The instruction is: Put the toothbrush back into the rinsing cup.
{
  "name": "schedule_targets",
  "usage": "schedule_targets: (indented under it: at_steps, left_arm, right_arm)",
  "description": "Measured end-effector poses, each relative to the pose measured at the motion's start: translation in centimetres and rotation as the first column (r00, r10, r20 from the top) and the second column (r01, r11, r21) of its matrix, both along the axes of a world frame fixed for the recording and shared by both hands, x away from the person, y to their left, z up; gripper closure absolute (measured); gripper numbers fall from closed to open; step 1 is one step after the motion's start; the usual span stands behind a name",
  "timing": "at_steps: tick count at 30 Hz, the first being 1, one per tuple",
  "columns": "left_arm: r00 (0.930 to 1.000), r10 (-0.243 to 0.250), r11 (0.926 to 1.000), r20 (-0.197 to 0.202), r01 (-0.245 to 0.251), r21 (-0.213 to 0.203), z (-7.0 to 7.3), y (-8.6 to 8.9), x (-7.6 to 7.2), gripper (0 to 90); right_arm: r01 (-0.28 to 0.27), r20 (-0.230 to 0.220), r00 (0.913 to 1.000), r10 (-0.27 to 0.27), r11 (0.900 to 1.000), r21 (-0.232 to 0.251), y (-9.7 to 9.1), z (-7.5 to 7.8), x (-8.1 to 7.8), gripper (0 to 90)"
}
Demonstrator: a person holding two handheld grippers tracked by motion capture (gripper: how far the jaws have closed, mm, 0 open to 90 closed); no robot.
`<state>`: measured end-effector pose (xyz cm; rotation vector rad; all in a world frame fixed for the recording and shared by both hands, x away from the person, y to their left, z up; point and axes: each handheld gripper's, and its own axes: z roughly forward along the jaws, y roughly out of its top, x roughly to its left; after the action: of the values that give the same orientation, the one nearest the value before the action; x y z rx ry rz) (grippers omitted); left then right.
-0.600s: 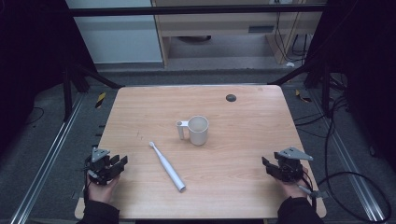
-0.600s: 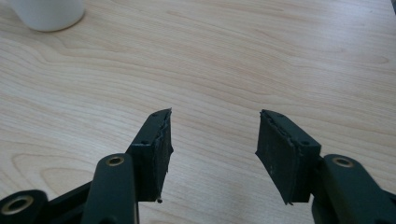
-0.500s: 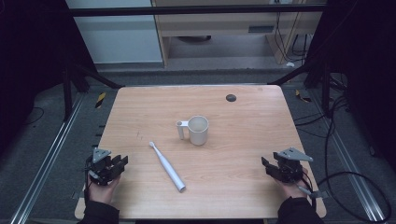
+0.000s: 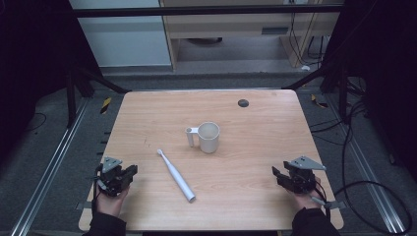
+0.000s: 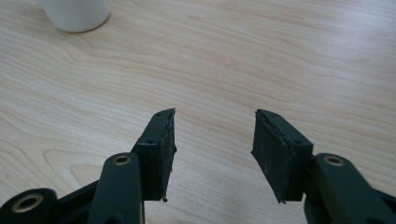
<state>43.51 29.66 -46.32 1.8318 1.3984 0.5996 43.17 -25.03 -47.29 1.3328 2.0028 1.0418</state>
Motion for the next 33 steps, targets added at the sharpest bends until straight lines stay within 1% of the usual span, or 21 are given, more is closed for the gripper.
schedule_targets:
  at_steps: [2,5,9,10,11,15,16,18,20,22,24,26,30,31,33]
  left_arm:
    - [0.9998,-0.018,0.9998,-0.006,0.018,0.005,-0.1,-0.5,0.1,87.3]
    - [0.9996,-0.027,0.9996,-0.010,0.027,0.007,-0.1,-0.8,0.2,88.4]
    - [0.9985,-0.049,0.9986,-0.024,0.050,0.017,-0.3,-1.7,0.6,88.7]
    - [0.9978,-0.059,0.9981,-0.030,0.059,0.018,-0.4,-2.1,0.9,88.7]
    - [0.9978,-0.059,0.9981,-0.030,0.059,0.018,-0.4,-2.1,0.9,88.7]
    - [0.9963,-0.077,0.9967,-0.039,0.078,0.021,-0.5,-3.1,1.5,88.8]
    - [0.9959,-0.080,0.9965,-0.042,0.081,0.021,-0.5,-3.2,1.6,88.7]
    - [0.9950,-0.088,0.9958,-0.049,0.089,0.023,-0.7,-3.7,1.8,88.8]
    - [0.9939,-0.095,0.9951,-0.055,0.096,0.023,-0.8,-4.1,1.9,88.8]
    - [0.9929,-0.102,0.9944,-0.062,0.104,0.023,-0.9,-4.5,2.1,88.8]
    - [0.9918,-0.110,0.9932,-0.065,0.112,0.031,-1.0,-4.9,2.2,88.8]
    - [0.9899,-0.122,0.9913,-0.073,0.125,0.042,-1.2,-5.5,2.4,88.8]
    - [0.9880,-0.132,0.9895,-0.080,0.136,0.049,-1.4,-6.0,2.5,88.8]
    - [0.9865,-0.139,0.9881,-0.086,0.144,0.053,-1.5,-6.3,2.7,88.8]
    - [0.9863,-0.140,0.9881,-0.088,0.145,0.053,-1.6,-6.5,2.7,88.8]
  right_arm:
    - [-0.007,0.001,1.0000,0.007,1.0000,-0.006,0.2,0.0,0.1,48.4]
    - [-0.015,0.008,0.9999,0.015,0.9999,-0.008,0.3,-0.1,0.1,48.4]
    - [-0.024,0.001,0.9997,0.024,0.9997,-0.009,0.6,-0.1,0.2,47.7]
    - [-0.026,0.002,0.9997,0.026,0.9996,-0.008,0.6,-0.1,0.3,47.5]
    - [-0.026,0.002,0.9997,0.026,0.9996,-0.008,0.6,-0.1,0.3,47.5]
    - [-0.030,0.004,0.9995,0.031,0.9995,-0.007,0.8,0.0,0.3,46.9]
    - [-0.036,0.012,0.9993,0.036,0.9992,-0.016,0.9,-0.1,0.4,46.5]
    - [-0.036,0.014,0.9992,0.037,0.9992,-0.017,1.0,-0.1,0.4,46.3]
    - [-0.037,0.008,0.9993,0.037,0.9992,-0.012,1.1,0.0,0.4,46.0]
    - [-0.043,0.016,0.9989,0.043,0.9989,-0.018,1.2,0.0,0.5,45.8]
    - [-0.044,0.016,0.9989,0.044,0.9989,-0.018,1.3,0.0,0.5,45.4]
    - [-0.057,0.022,0.9981,0.057,0.9982,-0.019,1.4,-0.1,0.5,45.4]
    - [-0.064,0.024,0.9977,0.064,0.9978,-0.019,1.6,-0.1,0.6,45.5]
    - [-0.068,0.024,0.9974,0.068,0.9975,-0.021,1.7,-0.1,0.6,45.5]
    - [-0.067,0.025,0.9974,0.067,0.9976,-0.019,1.7,-0.2,0.6,45.6]
